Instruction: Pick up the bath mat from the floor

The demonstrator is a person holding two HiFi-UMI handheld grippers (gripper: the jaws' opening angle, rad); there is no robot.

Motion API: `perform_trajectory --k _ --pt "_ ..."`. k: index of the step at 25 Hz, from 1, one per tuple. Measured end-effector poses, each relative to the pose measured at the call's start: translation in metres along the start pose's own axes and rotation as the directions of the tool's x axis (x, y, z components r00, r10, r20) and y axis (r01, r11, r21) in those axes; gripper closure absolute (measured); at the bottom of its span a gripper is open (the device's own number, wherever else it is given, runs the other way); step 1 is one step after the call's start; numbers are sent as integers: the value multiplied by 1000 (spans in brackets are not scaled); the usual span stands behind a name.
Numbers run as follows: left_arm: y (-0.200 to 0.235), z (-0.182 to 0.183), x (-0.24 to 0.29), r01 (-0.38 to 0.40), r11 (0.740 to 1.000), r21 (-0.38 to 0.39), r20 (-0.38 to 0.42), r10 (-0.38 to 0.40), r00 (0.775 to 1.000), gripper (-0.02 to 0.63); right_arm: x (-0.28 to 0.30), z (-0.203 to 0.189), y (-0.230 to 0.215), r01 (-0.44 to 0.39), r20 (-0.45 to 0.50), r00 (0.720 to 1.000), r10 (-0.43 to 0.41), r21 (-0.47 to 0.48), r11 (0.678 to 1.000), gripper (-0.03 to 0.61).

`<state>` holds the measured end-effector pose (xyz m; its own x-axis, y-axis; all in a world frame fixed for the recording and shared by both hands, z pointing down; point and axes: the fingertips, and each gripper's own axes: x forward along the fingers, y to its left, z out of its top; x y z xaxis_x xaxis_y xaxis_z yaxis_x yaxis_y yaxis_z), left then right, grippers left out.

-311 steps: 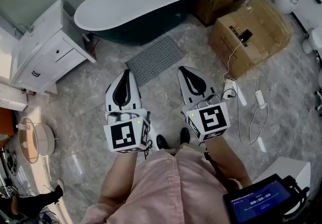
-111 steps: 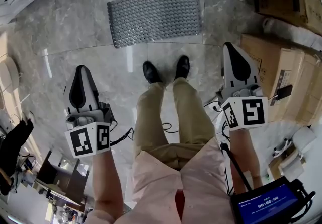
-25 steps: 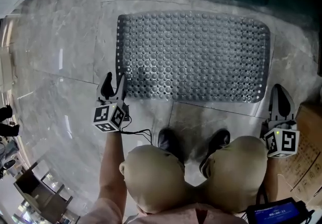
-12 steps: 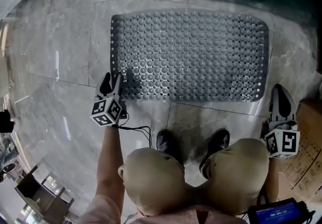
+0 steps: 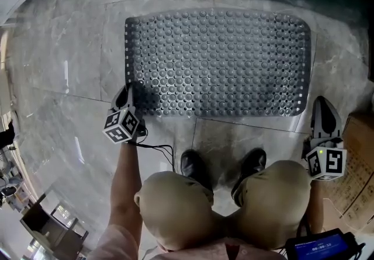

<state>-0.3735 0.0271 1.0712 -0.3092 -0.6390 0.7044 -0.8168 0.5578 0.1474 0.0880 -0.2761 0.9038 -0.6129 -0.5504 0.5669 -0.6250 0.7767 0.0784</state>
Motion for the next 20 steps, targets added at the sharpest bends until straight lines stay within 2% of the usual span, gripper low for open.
perform_trajectory --k 4,8,13,16,20 --pt "-7 -4 1 17 999 27 -17 -16 1000 574 3 -15 -6 22 -10 1000 -21 25 999 560" --pt "8 1 -5 -21 999 46 -19 22 1000 575 30 -36 0 3 -25 1000 -2 61 998 560" --pt "-9 -2 5 -5 998 62 -13 6 1000 575 31 -62 -31 37 -65 997 -33 64 997 558" --pt "-8 -2 4 -17 997 81 -22 19 1000 575 35 -75 -40 57 -71 996 -50 98 994 557" --pt "-9 1 0 -11 997 77 -16 12 1000 575 43 -94 -44 54 -82 996 -41 158 986 458"
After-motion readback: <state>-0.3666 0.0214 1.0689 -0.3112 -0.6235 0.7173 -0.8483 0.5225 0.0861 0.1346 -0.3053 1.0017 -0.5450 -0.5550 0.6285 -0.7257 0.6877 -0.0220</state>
